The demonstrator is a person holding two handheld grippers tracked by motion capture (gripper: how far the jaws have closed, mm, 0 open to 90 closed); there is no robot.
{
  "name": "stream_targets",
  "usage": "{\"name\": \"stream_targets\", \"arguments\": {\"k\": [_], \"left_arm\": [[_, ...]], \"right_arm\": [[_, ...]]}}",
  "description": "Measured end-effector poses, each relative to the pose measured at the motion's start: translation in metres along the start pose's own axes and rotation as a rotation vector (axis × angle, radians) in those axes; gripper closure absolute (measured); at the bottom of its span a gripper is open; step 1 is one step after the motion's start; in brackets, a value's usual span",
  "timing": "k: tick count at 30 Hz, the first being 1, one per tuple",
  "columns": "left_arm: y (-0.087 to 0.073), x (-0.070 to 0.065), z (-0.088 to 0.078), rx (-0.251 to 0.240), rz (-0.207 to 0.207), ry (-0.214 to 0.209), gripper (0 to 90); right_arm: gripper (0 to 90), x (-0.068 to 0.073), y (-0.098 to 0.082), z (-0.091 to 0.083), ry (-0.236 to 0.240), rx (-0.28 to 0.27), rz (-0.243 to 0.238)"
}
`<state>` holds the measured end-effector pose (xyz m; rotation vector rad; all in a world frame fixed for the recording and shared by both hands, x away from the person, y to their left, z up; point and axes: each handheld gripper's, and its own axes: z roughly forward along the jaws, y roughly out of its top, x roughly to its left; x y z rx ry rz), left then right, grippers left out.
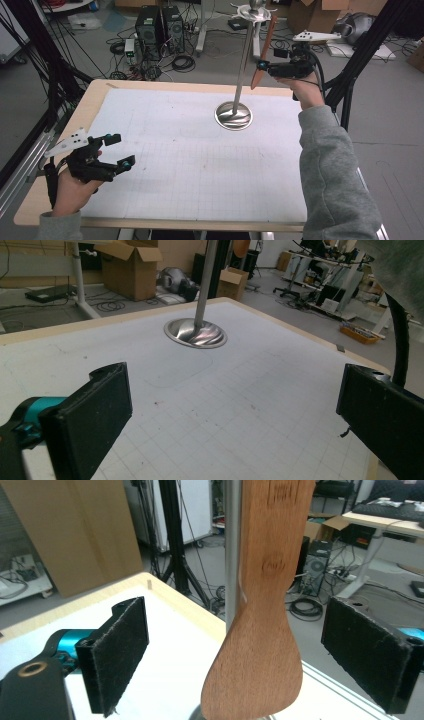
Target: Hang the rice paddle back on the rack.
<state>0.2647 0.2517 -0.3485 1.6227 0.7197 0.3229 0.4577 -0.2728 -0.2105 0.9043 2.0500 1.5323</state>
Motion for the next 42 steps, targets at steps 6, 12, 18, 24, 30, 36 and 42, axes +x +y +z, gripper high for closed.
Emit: {"name": "stream_targets", "arguments": {"k": [6, 12, 18, 24, 30, 36, 42], "left_arm": [[0.0, 0.0, 0.002, 0.004, 0.001, 0.004, 1.7], [0.001, 0.001, 0.002, -0.01, -0.011, -0.008, 1.7], [-0.001, 0.002, 0.009, 0.001, -0.016, -0.015, 1.7], [0.0, -0.003, 0.014, -0.007, -0.016, -0.04, 1.7], [-0.002, -0.004, 0.017, -0.002, -0.013, -0.023, 1.7], [-0.004, -0.003, 0.02, -0.01, -0.033, -0.037, 1.7], [-0.005, -0.006, 0.026, 0.007, -0.023, -0.041, 1.7]], "right_arm": [[10.7, 0.002, -0.012, -0.008, -0.005, 0.006, -0.027], [10.7, 0.009, -0.021, -0.016, -0.002, 0.026, -0.081], [10.7, 0.015, -0.034, -0.025, 0.002, 0.008, -0.096], [10.7, 0.021, -0.045, -0.036, -0.005, 0.004, -0.101], [10.7, 0.024, -0.059, -0.046, -0.019, 0.005, -0.106], [10.7, 0.031, -0.076, -0.056, -0.004, -0.012, -0.097], [10.7, 0.04, -0.091, -0.061, 0.024, -0.01, -0.08]]}}
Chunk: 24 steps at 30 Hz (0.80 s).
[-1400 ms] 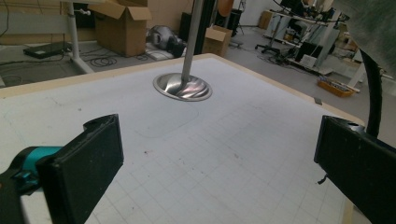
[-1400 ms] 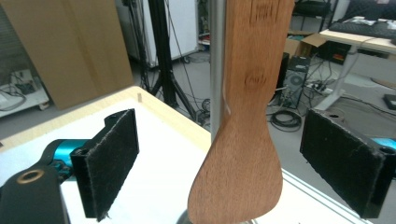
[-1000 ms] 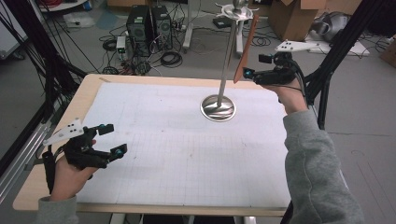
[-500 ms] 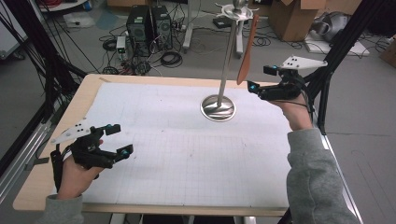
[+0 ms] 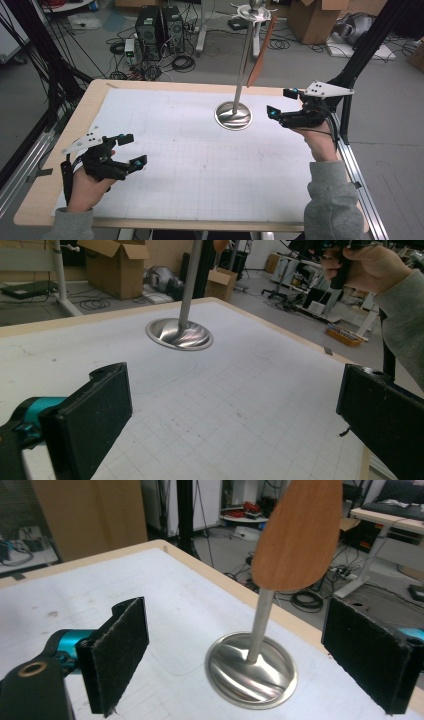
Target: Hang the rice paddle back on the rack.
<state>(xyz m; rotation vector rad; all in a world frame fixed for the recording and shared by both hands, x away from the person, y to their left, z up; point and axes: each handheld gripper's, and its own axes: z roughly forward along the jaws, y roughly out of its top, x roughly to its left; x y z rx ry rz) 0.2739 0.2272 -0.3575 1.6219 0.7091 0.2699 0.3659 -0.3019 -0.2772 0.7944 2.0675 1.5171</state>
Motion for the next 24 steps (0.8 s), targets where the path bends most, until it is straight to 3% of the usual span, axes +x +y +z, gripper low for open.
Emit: {"name": "stream_targets", "arguments": {"k": [4, 14, 24], "left_arm": [[0.0, -0.001, -0.002, 0.008, 0.033, 0.041, 1.7], [-0.001, 0.004, -0.007, -0.015, 0.01, 0.046, 1.7], [-0.003, 0.006, -0.007, -0.01, 0.007, 0.066, 1.7]], "right_arm": [[10.6, 0.007, -0.009, -0.006, 0.005, -0.016, 0.014], [10.6, 0.018, -0.041, -0.015, 0.047, 0.029, 0.016], [10.7, 0.026, -0.06, -0.019, 0.064, 0.011, 0.038]]}}
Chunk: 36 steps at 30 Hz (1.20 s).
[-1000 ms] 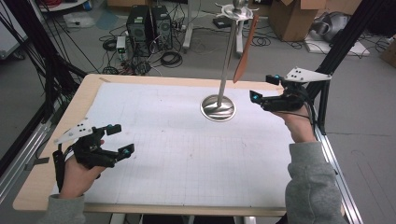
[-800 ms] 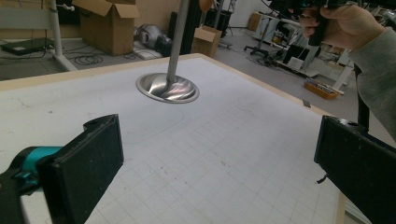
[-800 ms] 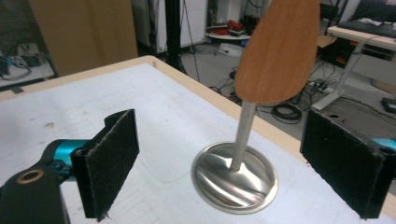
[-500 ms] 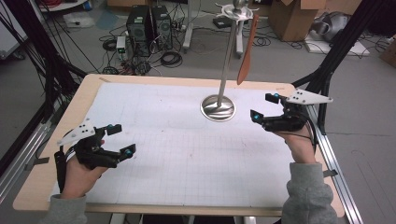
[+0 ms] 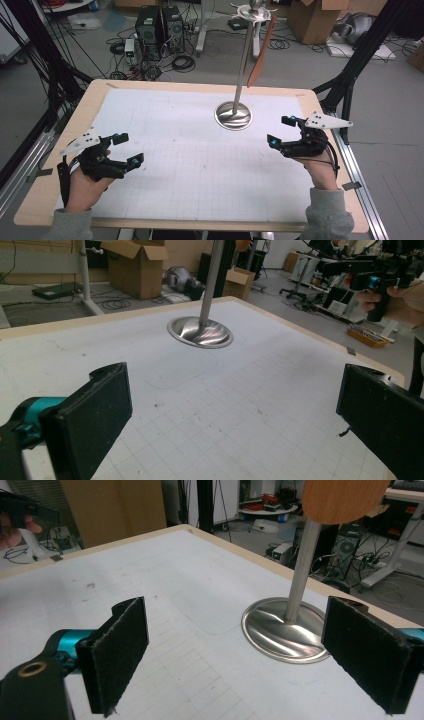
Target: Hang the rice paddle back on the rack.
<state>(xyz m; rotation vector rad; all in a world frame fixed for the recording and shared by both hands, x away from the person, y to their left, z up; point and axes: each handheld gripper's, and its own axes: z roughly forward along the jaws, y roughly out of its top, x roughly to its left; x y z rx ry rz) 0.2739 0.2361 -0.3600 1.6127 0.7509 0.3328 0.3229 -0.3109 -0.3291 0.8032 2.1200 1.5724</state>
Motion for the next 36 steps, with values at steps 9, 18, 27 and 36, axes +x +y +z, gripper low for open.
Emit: {"name": "stream_targets", "arguments": {"k": [9, 18, 27, 36], "left_arm": [[-0.001, 0.0, 0.001, 0.01, 0.004, -0.003, 1.7], [-0.002, -0.001, 0.003, 0.021, 0.014, 0.007, 1.7], [-0.003, 0.001, 0.003, 0.022, 0.01, 0.01, 1.7], [-0.007, 0.009, -0.002, 0.011, 0.001, 0.046, 1.7]], "right_arm": [[10.6, 0.002, -0.015, -0.002, -0.022, 0.006, 0.018], [10.7, 0.0, -0.03, -0.011, -0.039, -0.007, 0.036], [10.6, -0.001, -0.041, -0.014, -0.066, 0.007, 0.031], [10.6, -0.013, -0.053, -0.021, -0.121, -0.017, 0.057]]}}
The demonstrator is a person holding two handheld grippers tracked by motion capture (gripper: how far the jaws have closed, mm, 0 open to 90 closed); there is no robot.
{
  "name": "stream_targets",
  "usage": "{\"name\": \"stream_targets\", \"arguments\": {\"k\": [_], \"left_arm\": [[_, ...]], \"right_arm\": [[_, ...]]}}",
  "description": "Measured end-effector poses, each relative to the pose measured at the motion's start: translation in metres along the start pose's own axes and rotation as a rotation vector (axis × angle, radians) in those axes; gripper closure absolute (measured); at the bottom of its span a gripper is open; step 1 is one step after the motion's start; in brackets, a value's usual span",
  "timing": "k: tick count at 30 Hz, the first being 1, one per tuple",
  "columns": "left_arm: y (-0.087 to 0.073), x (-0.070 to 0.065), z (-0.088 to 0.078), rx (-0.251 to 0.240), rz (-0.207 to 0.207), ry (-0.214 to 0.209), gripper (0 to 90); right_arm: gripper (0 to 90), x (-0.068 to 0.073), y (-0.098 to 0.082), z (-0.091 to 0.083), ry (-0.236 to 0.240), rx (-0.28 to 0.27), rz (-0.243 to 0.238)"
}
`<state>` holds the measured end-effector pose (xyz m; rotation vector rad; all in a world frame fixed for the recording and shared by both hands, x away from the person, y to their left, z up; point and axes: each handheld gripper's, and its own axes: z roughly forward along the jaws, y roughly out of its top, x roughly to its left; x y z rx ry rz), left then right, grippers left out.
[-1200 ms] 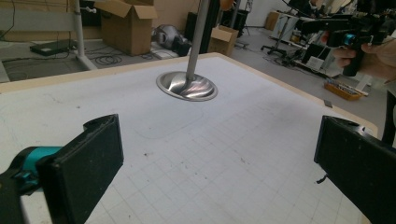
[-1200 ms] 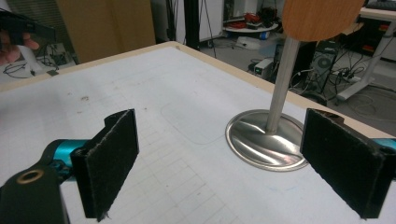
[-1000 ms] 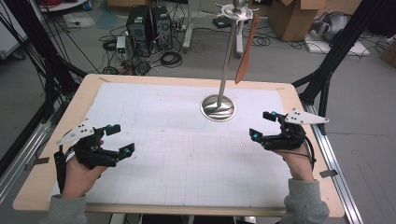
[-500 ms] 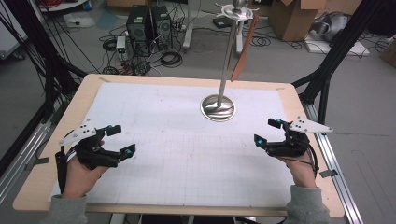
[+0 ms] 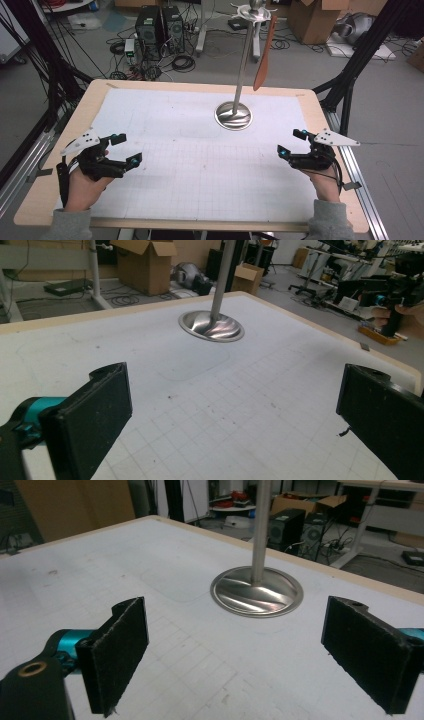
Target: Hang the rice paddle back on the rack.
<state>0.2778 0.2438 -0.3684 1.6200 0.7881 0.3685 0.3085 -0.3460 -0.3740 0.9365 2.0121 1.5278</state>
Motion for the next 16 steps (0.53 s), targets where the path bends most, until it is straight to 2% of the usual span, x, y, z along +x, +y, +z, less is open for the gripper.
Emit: {"name": "stream_targets", "arguments": {"k": [3, 6, 10, 13, 16], "left_arm": [[-0.002, 0.004, -0.002, -0.001, -0.004, 0.022, 1.7], [-0.003, 0.007, -0.004, -0.007, -0.007, 0.063, 1.7], [-0.004, 0.009, -0.008, -0.023, -0.014, 0.106, 1.7], [-0.005, 0.008, -0.007, -0.021, -0.015, 0.13, 1.7], [-0.007, 0.006, -0.004, -0.01, -0.016, 0.128, 1.7]], "right_arm": [[10.6, -0.005, -0.003, -0.003, -0.027, -0.003, 0.018], [10.6, -0.01, -0.007, -0.008, -0.069, -0.016, 0.03], [10.7, -0.018, -0.013, -0.018, -0.115, -0.032, 0.07], [10.6, -0.021, -0.018, -0.024, -0.131, -0.034, 0.082], [10.7, -0.021, -0.019, -0.026, -0.13, -0.033, 0.089]]}}
